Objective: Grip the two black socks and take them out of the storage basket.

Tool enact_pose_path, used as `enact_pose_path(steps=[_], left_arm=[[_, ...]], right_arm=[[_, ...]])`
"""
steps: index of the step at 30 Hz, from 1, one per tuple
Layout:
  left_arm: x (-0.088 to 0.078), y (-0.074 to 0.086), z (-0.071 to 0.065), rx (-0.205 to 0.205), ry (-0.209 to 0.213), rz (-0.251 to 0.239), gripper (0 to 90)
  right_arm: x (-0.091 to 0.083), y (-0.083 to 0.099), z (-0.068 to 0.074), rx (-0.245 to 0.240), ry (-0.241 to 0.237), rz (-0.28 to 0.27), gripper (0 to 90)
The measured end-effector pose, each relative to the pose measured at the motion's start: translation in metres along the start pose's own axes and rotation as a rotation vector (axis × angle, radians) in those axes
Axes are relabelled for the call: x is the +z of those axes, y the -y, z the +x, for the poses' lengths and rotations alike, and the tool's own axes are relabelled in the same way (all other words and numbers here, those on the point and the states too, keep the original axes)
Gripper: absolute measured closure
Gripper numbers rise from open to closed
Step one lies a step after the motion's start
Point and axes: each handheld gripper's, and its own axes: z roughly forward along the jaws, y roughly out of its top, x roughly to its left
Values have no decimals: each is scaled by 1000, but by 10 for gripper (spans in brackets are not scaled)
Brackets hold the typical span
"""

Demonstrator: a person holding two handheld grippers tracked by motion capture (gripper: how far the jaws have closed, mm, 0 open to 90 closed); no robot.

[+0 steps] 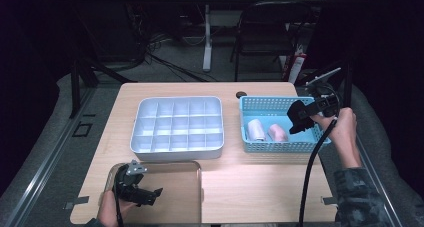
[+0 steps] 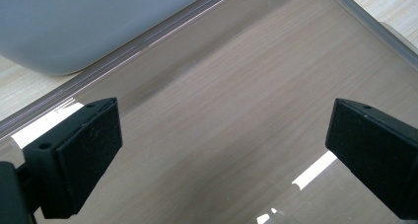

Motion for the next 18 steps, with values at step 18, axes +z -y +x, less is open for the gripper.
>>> enact_pose_path(steps=[18], left_arm=[[0,0,0,3,-3,-9,11]], right_arm=[[-20,23,46,-124,-64,-25,669]])
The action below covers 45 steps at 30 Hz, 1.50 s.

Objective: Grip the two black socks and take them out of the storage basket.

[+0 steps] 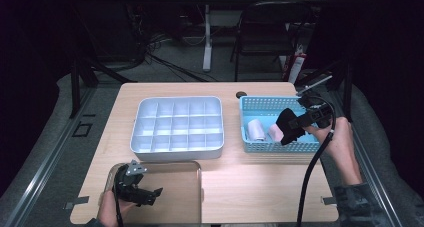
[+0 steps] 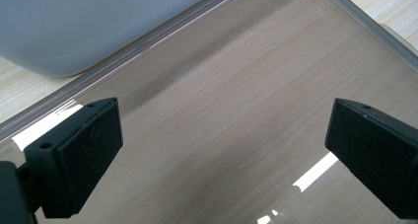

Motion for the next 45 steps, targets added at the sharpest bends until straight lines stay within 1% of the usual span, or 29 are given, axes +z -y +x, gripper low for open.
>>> enact_pose_path(steps=[3,6,7,9,10,12,13,14,16,18,20,23,28,33,34,36,40,42,43,44,45], left_arm=[[1,0,0,2,-2,2,14],[2,0,-1,1,-11,10,13],[2,0,0,1,-9,8,13],[1,0,0,3,-11,7,13],[1,0,0,2,-9,5,13],[1,0,0,3,-8,4,13],[1,0,-1,3,-6,3,12],[1,0,-1,2,-5,2,12],[1,0,-1,1,-10,7,11],[1,0,-1,0,-8,6,10],[1,0,-1,2,-8,5,9],[1,0,-2,-4,-8,-3,8],[1,-1,-2,3,-6,-2,7],[0,-1,-3,-10,6,-16,3],[0,-1,-3,-4,4,-15,3],[0,-1,-3,-3,4,-20,3],[0,-1,-3,-2,5,-18,3],[0,-1,-3,-2,5,-16,3],[0,-1,-2,2,5,-14,3],[0,-1,-3,2,5,-13,3],[0,-1,-3,2,5,-14,2]], right_arm=[[-2,4,7,-20,-6,-5,669],[-4,8,13,-31,-26,-3,669],[-4,9,15,-45,-21,-5,669],[-4,11,20,-50,-31,-10,669],[-3,13,22,-61,-29,-6,669],[-1,15,27,-65,-47,-17,669],[-1,16,29,-75,-44,-6,668],[0,17,31,-82,-53,-6,668],[3,20,36,-92,-51,-10,668],[6,22,40,-102,-65,-13,668],[8,25,44,-113,-66,0,668],[15,29,50,-122,-85,-2,668],[25,36,60,-145,-104,15,668],[33,41,67,-149,-137,15,668],[34,41,68,-154,-139,20,668],[38,43,71,-150,-153,9,668],[45,46,77,-164,-162,26,667],[48,48,79,-165,-176,26,667],[50,49,81,-168,-175,17,667],[52,49,82,-175,-179,25,666],[54,51,84,-162,-191,18,666]])
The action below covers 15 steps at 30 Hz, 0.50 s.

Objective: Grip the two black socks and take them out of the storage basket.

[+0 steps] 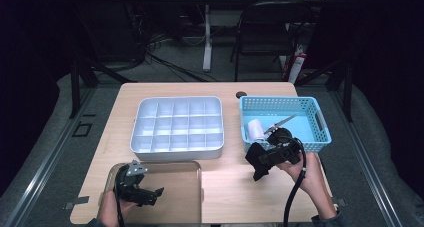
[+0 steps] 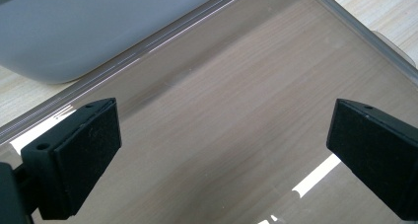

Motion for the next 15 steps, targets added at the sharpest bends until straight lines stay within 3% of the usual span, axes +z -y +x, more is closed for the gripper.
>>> enact_pose_path(steps=[15], left_arm=[[-1,0,-1,6,8,-15,2]], right_arm=[[28,8,10,-12,-18,30,663]])
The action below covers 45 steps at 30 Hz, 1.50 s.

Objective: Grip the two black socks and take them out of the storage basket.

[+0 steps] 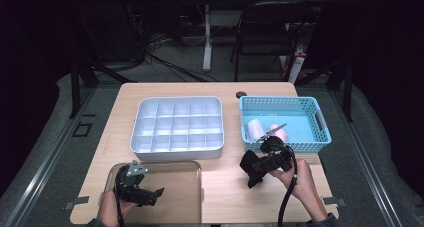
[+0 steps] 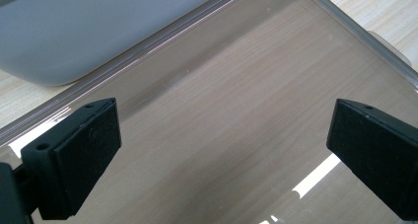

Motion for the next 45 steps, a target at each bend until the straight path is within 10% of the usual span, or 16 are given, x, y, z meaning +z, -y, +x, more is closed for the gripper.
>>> enact_pose_path(steps=[21,27,34,45], left_arm=[[1,0,-1,1,11,2,2],[2,-5,-9,-17,75,-22,2],[3,-22,-23,7,91,-67,2],[15,-44,-47,70,84,-85,2]], right_arm=[[41,10,4,-2,2,73,658],[46,12,2,23,4,94,645],[45,16,-4,56,-27,131,462],[21,22,-2,62,-15,-7,597]])
